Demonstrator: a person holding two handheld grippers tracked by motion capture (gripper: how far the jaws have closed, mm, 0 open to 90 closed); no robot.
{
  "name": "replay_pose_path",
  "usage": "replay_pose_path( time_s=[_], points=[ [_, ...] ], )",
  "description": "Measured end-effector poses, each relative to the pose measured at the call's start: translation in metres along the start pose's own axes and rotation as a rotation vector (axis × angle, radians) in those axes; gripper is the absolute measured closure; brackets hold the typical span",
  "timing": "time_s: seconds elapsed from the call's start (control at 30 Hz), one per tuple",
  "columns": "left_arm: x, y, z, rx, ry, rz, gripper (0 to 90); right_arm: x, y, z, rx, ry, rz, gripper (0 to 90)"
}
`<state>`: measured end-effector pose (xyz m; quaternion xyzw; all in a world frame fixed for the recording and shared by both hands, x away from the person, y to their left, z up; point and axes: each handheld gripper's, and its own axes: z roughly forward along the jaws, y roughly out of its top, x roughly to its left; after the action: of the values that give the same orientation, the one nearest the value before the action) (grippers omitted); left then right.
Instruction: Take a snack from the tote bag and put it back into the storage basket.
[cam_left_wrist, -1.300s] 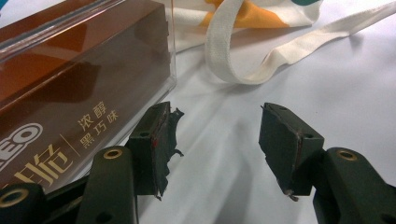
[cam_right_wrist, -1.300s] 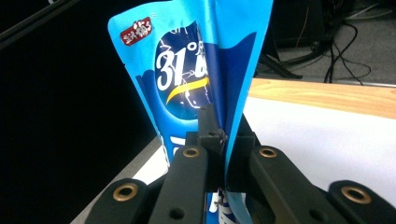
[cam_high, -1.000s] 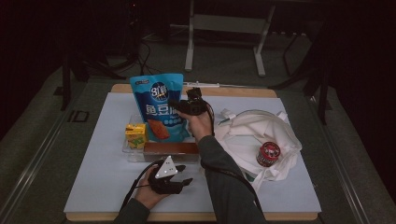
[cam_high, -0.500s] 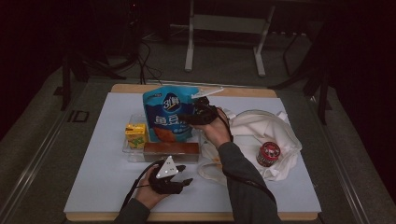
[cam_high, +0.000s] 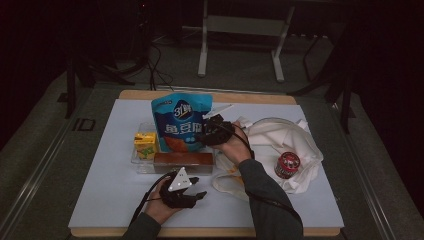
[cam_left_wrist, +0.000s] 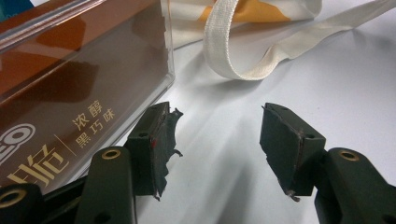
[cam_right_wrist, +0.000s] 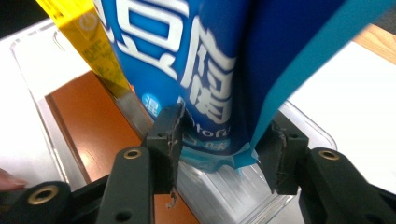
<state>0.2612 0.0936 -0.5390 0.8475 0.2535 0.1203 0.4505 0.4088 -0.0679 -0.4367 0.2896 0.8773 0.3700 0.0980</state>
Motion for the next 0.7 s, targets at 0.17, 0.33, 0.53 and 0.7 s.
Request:
replay_pose_path(
  time_s=[0.17, 0.33, 0.53, 0.7],
  points=[
    [0.0, 0.0, 0.0, 0.0, 0.0, 0.0, 43.6, 0.007, 0.001, 0.007, 0.013, -0.043, -0.016, 53.3],
    [0.0, 0.0, 0.0, 0.0, 0.001, 0.003, 43.6, 0.015, 0.004, 0.013, -0.003, -0.095, -0.025, 55.1],
    [0.0, 0.0, 0.0, 0.002, 0.0, 0.005, 43.6, 0.02, 0.013, 0.022, -0.007, -0.105, -0.013, 55.6],
    [0.0, 0.0, 0.0, 0.002, -0.002, 0.004, 43.5, 0.022, 0.021, 0.028, 0.0, -0.073, -0.04, 55.8]
  ],
)
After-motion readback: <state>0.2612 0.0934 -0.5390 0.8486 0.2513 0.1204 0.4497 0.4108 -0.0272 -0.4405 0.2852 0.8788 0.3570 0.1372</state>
